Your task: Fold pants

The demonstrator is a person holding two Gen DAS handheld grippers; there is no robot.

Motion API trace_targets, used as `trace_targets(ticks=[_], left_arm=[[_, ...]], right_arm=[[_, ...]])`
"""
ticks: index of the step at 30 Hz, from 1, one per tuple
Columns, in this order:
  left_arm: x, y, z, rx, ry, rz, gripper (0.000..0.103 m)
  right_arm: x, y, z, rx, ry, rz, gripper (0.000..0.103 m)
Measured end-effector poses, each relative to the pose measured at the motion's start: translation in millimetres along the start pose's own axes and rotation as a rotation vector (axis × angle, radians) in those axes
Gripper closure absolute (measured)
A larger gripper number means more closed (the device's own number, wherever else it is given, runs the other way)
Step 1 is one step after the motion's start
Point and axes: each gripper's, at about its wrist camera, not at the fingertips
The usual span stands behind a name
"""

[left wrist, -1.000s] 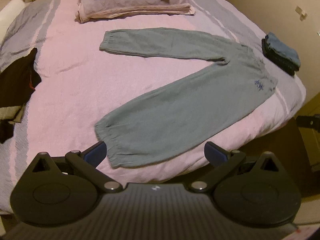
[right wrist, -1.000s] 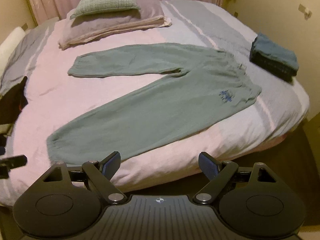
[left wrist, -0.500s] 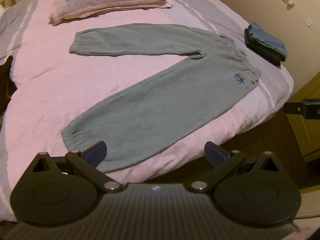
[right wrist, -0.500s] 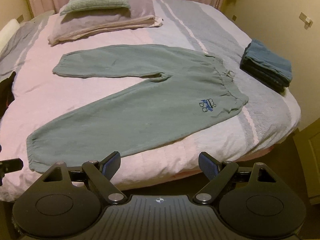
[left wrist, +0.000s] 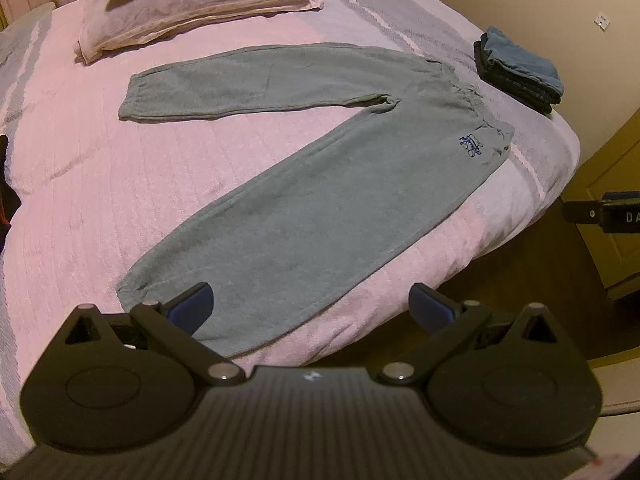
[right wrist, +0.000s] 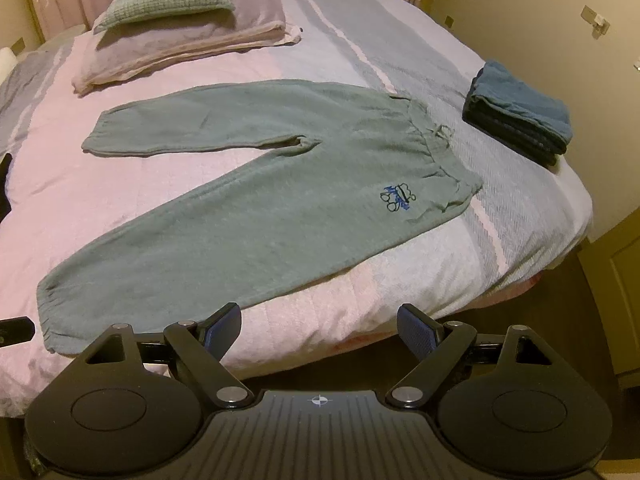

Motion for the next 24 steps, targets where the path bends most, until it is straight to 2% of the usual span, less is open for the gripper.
trace_targets(ticks=[9, 13, 19, 24], left_arm=[[-3.5, -19.9, 5.4, 0.023, 0.011, 0.017, 0.001], [-3.7, -24.9, 11.0, 0.086, 0.035, 0.023, 0.001], [10.6, -28.5, 21.9, 0.211, 0.038, -0.024, 0.001], [36.4, -29.7, 17.7, 0.247, 0.032, -0.062, 0.001]], right_arm=[[-1.4, -12.2, 8.0, -0.007, 0.009, 0.019, 0.020], [-3.1, -16.3, 19.4, -0.047, 0.037, 0.034, 0.021], [11.6, -14.1, 38.5, -0.149, 0.077, 0.082, 0.021], [38.1, 8.5, 26.8, -0.210, 0.095, 0.060, 0.021]])
Point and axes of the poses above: each gripper's, at about its wrist camera, not at the fingertips, and x roughly the way its jaws point, y to its right, z to its underside, and after that the axes turned 7 degrees about x, right-handed
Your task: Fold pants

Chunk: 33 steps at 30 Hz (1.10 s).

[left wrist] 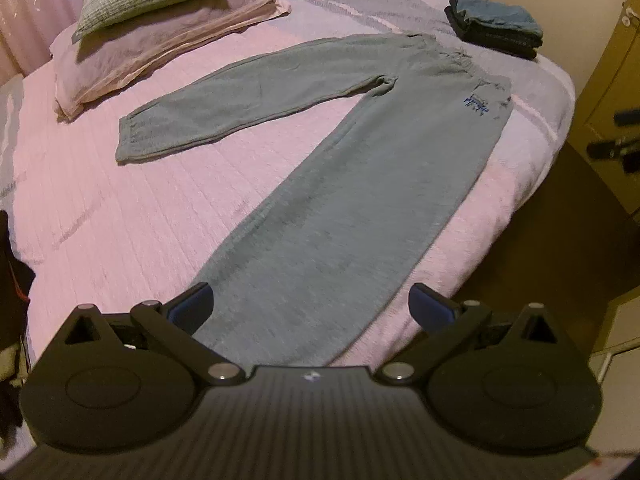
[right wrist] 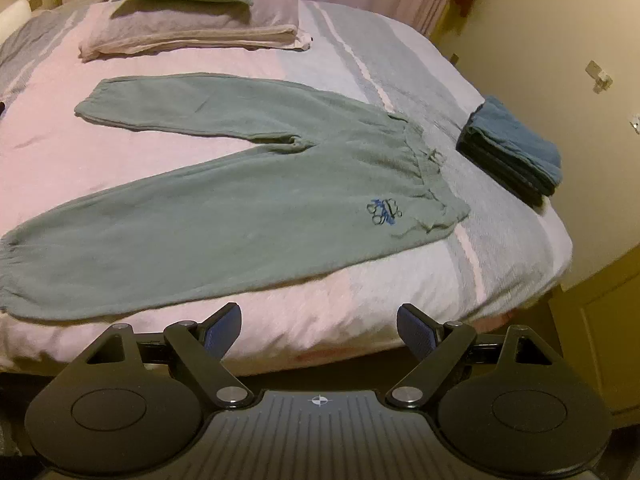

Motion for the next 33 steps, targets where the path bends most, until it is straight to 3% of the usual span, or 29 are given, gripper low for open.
trace_targets(ticks=[9, 16, 20, 26, 29, 33], left_arm=[[52.5, 8.1, -40.8, -0.071, 0.012, -0.064, 0.001], [72.6, 25.4, -72.2, -0.106, -0.027, -0.116, 0.001], [85.2, 35.9, -75.9, -0.070, -0.032, -0.126, 0.001], [110.1, 56.5, -48.8, 0.073, -0.016, -0.108, 0.003], [124.6, 70.6, -18.9, 0.172, -0.017, -0.091, 0.009], [137.6, 92.0, 29.1, 0.296, -0.043, -0.142, 0.016]], right_arm=[[83.6, 69.3, -56.7, -0.205, 0.094, -0.060, 0.021], [137.4, 115.5, -106.3, -0.341, 0.088, -0.143, 0.021], [159.8, 125.5, -112.6, -0.406, 0.080, -0.148, 0.021], [178.1, 122.6, -82.3, -0.570, 0.100, -0.106, 0.021], [187.9, 117.8, -62.3, -0.656, 0.106, -0.097, 0.021], [204.8, 112.9, -41.4, -0.728, 0.106, -0.113, 0.021]])
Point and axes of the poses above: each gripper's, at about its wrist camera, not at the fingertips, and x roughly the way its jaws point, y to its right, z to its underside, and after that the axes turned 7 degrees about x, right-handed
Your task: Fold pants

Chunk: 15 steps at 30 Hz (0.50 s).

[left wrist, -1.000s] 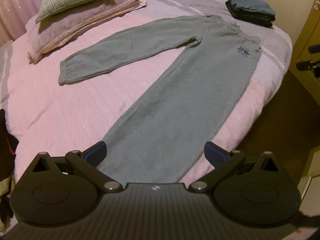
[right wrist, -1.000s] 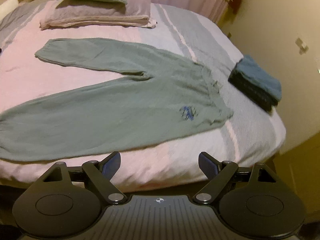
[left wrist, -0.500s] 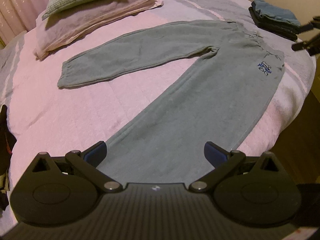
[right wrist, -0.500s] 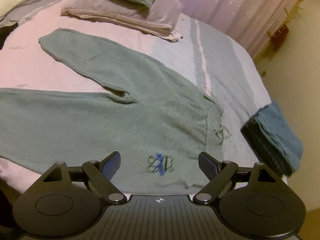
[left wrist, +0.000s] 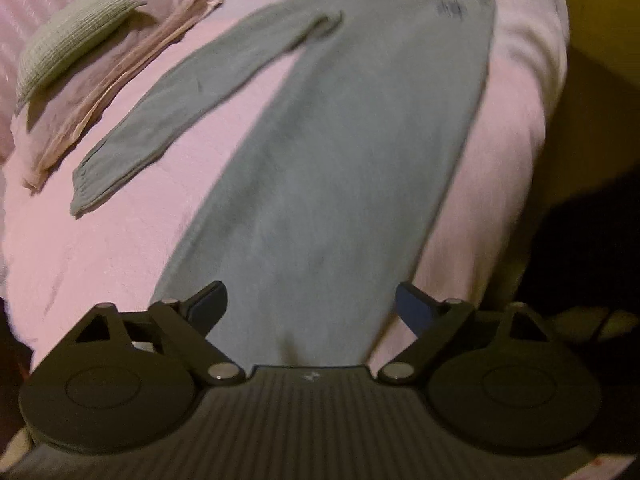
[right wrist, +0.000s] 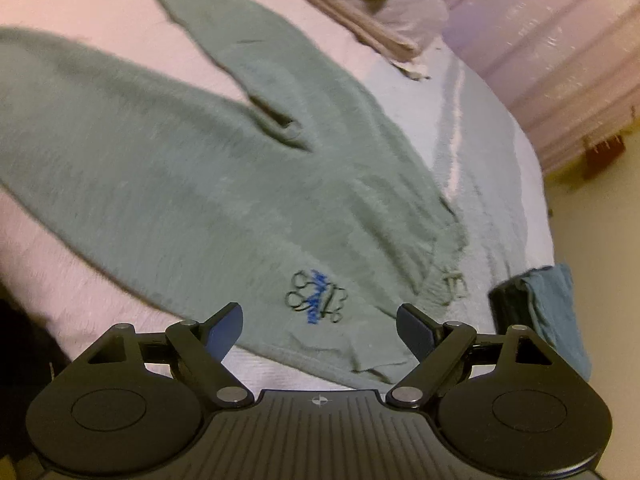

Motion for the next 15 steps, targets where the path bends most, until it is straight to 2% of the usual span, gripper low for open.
trace_targets(ticks=[6, 10, 15], left_arm=[[11.8, 45.5, 51.9, 0.120, -0.068, -0.135, 0.037], [23.6, 62.0, 75.9, 0.181, -0.104, -0.253, 0.061], [30.1, 62.3, 92.6, 0.249, -0.141, -0.349, 0.068]], right_arm=[[22.9, -13.5, 20.4, -0.136, 0.080, -0.033, 0.021], [38.7, -10.3, 34.7, -0.185, 0.126, -0.031, 0.025], [53.5, -9.3, 49.0, -0.222, 0.123, -0.048, 0.028]])
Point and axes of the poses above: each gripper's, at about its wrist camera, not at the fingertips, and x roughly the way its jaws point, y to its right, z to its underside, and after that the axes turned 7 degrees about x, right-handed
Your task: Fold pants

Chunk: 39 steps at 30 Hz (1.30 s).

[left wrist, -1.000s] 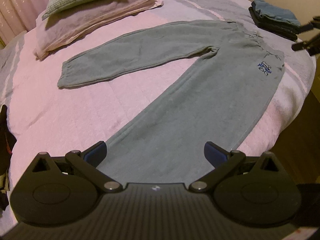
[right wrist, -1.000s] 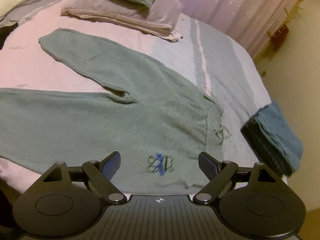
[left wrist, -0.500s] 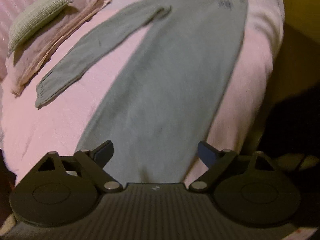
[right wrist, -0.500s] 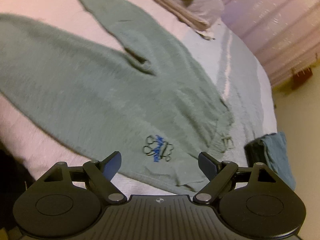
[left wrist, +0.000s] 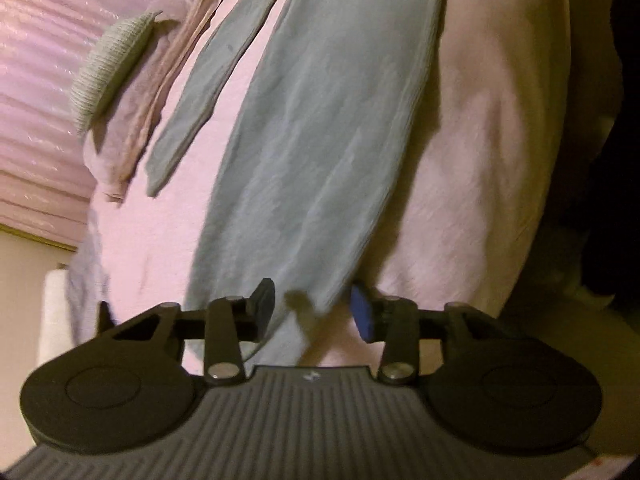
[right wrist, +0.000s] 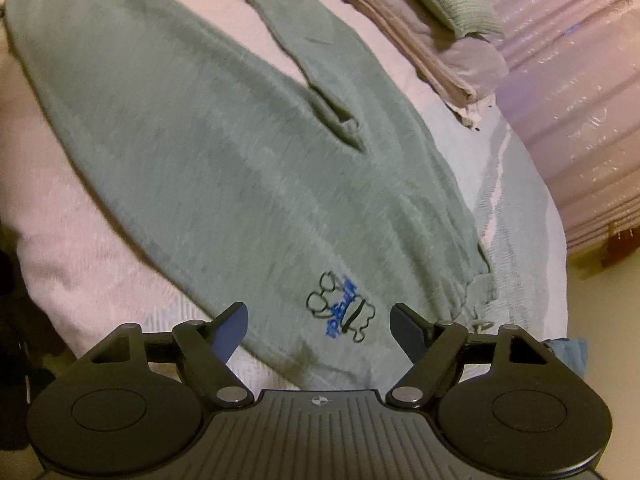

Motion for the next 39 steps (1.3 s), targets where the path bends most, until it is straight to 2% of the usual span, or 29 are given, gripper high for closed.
trace_targets(ticks=[2, 4, 5, 8, 10, 16, 20, 25, 31, 34, 36, 38, 39], left_arm=[[4.9, -2.9, 5.2, 0.029, -0.014, -0.006, 0.076], [9.2, -7.6, 9.1, 0.071, -0.011, 0.009, 0.096], [9.5, -10.7, 10.8, 0.084, -0.012, 0.024, 0.098], [9.0, -26.8, 9.2, 0.099, -0.007, 0.062, 0.099], [7.6, -41.7, 5.7, 0.073, -0.014, 0.090, 0.099], [11.9, -95.6, -17.6, -0.103, -0.061, 0.104, 0.099], [20.5, -126.7, -34.1, -0.190, -0.094, 0.104, 0.099], [18.4, -141.1, -47.9, -0.187, -0.116, 0.072, 0.099], [19.8, -146.6, -58.0, -0.190, -0.162, 0.062, 0.099], [18.9, -145.4, -61.7, -0.192, -0.177, 0.053, 0.099], [20.6, -147.4, -64.0, -0.192, -0.183, 0.046, 0.099], [20.8, -150.0, -67.0, -0.193, -0.192, 0.042, 0.099], [19.5, -151.9, -68.8, -0.194, -0.196, 0.040, 0.099]], right_arm=[[2.9, -1.2, 4.9, -0.009, 0.008, -0.005, 0.029], [5.8, -2.0, 9.9, -0.013, 0.015, -0.004, 0.029], [7.4, -0.9, 13.2, -0.014, 0.019, 0.000, 0.030], [8.6, 2.0, 24.8, -0.011, 0.013, 0.017, 0.031], [9.0, 8.2, 36.7, -0.017, 0.009, 0.031, 0.031], [20.9, 29.3, 82.5, -0.122, -0.018, 0.100, 0.036], [43.2, 46.2, 100.8, -0.196, 0.004, 0.133, 0.042], [73.6, 59.1, 118.7, -0.275, 0.034, 0.118, 0.052], [95.1, 65.9, 143.0, -0.436, 0.070, 0.162, 0.054], [102.9, 78.9, 153.9, -0.447, 0.085, 0.183, 0.055], [108.9, 87.2, 154.7, -0.433, 0.093, 0.194, 0.059], [112.4, 90.5, 152.0, -0.436, 0.103, 0.183, 0.072], [113.2, 91.5, 150.9, -0.442, 0.106, 0.175, 0.075]])
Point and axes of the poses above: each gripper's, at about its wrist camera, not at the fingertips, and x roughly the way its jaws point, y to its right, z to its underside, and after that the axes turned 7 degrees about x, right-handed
